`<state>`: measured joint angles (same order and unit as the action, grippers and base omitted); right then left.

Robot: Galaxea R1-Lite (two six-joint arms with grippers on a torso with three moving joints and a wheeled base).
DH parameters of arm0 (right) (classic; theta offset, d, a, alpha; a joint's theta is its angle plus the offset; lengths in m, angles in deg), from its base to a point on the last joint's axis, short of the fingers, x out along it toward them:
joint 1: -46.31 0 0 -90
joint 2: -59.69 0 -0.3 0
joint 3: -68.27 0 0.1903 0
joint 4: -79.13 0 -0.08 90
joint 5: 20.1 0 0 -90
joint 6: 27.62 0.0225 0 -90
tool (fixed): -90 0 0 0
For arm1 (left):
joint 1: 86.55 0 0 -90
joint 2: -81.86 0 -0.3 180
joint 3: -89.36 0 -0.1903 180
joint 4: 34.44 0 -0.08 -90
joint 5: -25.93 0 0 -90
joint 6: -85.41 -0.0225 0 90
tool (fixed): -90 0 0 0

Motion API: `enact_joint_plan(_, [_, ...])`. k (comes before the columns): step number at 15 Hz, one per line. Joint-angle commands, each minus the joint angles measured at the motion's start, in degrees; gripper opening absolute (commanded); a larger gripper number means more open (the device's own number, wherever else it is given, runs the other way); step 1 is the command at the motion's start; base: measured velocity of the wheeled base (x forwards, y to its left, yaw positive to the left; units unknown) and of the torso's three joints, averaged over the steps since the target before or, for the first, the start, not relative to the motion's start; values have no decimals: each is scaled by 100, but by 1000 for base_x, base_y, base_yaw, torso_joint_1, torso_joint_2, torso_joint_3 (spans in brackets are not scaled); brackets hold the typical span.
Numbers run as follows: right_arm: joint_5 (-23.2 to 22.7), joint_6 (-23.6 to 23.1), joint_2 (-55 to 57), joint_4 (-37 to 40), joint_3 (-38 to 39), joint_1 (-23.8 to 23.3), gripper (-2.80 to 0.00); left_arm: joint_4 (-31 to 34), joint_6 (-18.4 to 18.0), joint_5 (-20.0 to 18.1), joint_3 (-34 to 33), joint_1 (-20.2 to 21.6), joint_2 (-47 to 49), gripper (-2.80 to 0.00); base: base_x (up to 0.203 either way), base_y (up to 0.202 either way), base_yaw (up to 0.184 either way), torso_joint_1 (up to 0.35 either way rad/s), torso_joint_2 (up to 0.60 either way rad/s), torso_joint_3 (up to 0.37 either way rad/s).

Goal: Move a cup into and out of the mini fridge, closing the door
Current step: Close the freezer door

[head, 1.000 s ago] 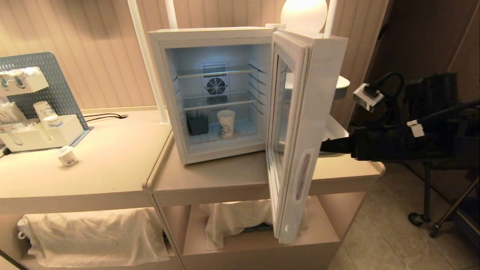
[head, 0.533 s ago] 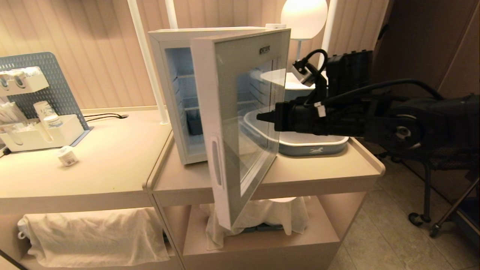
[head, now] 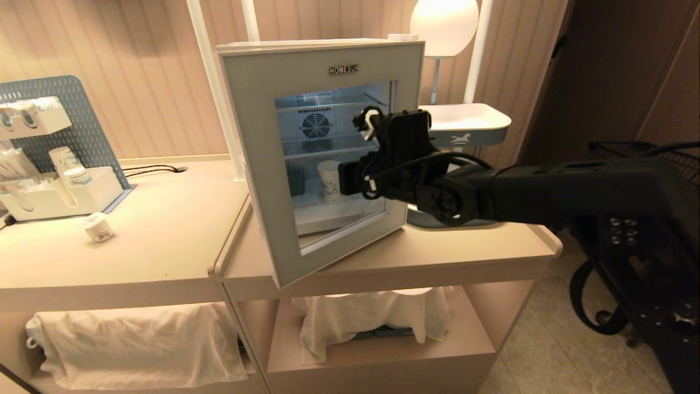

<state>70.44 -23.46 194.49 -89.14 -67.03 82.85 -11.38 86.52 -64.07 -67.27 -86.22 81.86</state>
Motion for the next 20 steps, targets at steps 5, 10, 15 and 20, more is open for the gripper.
enact_joint_plan(5, [371,-829,680,-661,-41,17,-280,-5,3,0,-9,2,9,-280,0,0,0,0,0,0])
enact_joint_plan(10, [526,-880,757,-979,-39,-594,-280,-5,3,0,-9,2,9,-280,0,0,0,0,0,0])
enact_joint_plan(15, [543,-957,811,-1193,-39,-625,-280,-5,3,0,-9,2,9,-280,0,0,0,0,0,0])
enact_joint_plan(20, [810,-956,863,-1353,-30,-490,-280,-5,3,0,-9,2,9,-280,0,0,0,0,0,0])
